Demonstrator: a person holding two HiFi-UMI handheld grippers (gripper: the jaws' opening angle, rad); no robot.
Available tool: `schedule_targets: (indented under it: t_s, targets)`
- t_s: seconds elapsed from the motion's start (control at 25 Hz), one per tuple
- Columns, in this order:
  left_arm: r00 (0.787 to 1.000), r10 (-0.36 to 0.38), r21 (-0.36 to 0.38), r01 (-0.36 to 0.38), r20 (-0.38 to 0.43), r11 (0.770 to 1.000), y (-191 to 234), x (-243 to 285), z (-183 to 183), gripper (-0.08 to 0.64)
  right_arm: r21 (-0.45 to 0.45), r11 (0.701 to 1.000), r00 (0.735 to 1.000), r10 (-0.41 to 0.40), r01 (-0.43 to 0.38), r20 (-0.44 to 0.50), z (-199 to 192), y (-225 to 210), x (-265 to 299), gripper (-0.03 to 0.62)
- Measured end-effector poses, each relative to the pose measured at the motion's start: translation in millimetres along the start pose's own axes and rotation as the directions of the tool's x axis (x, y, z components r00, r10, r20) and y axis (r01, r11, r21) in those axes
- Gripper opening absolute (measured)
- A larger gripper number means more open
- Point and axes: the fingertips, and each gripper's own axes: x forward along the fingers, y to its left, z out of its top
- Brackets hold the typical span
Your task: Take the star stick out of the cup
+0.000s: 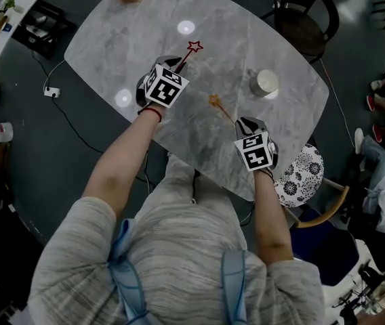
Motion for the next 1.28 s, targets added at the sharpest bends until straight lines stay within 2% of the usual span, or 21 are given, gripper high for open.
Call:
schedule_targets:
  t_s: [0.16, 0.8, 1.28]
  targets:
    - [1.0, -0.004, 0.022, 0.005, -0.005, 1.0, -1.0, 0.7, -0.3, 0.031, 0.008, 1.0, 1.0, -0.005, 0.005, -0.006, -1.6, -0.6, -2.3, 0.021]
    - [1.0, -0.002, 0.019, 0.002, 0.017, 1.0, -0.6, -5.3, 5.7, 0.028, -0.008, 1.0, 1.0, -0.013, 0.013, -0.001, 1.2, -3.7, -8.4, 0.021]
    - [0.992, 0.001, 0.0, -0.001, 0.128, 1.0, -13.4, -32.6, 44.5, 0.028, -0.001, 1.0, 0.999, -0.029, 0.029, 0.016, -0.4, -11.9, -19.4, 0.021]
